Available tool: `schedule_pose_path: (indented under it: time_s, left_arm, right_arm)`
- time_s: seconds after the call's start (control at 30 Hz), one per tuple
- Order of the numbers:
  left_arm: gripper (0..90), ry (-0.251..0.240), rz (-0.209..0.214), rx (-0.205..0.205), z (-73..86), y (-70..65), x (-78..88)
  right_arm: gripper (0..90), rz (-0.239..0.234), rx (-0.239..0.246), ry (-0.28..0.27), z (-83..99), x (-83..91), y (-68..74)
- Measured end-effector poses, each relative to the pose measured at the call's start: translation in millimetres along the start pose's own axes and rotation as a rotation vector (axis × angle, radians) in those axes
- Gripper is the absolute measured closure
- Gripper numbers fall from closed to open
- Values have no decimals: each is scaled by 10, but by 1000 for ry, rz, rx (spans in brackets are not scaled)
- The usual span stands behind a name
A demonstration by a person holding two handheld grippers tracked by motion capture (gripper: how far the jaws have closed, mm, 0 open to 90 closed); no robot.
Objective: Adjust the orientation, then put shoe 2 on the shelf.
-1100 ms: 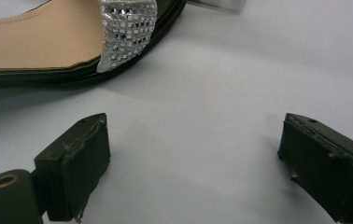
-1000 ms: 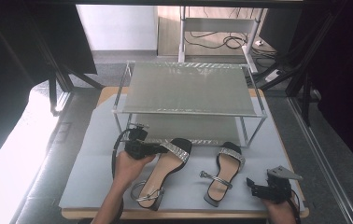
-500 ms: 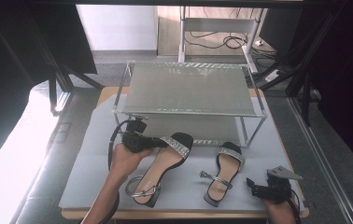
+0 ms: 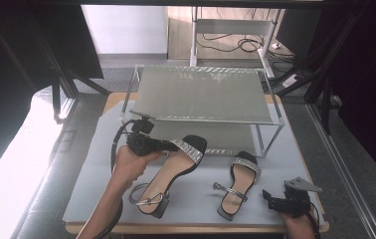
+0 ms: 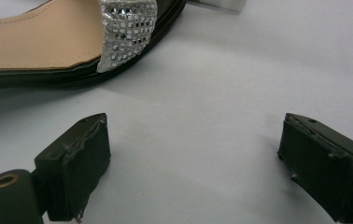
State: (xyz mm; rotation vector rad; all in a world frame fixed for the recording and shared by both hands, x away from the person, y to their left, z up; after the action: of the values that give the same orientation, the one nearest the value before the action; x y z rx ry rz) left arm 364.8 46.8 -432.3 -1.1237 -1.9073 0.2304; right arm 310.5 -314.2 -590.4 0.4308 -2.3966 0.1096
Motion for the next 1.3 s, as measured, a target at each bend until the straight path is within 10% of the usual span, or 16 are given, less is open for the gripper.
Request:
schedule_pose_path:
  time_s: [0.8, 1.3]
  left_arm:
    - [719, -41, 7, 10, -476, -177, 331]
    - [719, -85, -49, 76, -843, -20, 419]
  right_arm:
    - [94, 0, -2, 0, 0, 0, 2]
    - [95, -4, 0, 6, 5, 5, 1]
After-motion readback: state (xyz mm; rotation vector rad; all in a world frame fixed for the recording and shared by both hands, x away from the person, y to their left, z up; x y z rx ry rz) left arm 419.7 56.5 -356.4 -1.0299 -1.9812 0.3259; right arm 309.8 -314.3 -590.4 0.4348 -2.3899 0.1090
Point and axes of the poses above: each handheld gripper's, and its own axes: x roughly backward along the jaws, z roughly out of its underside, y roughly to its left, the point moved 10 cm from there along -x, roughly forward along the jaws, and after that the axes turned 3 degrees about -x, right-handed, at the moved point
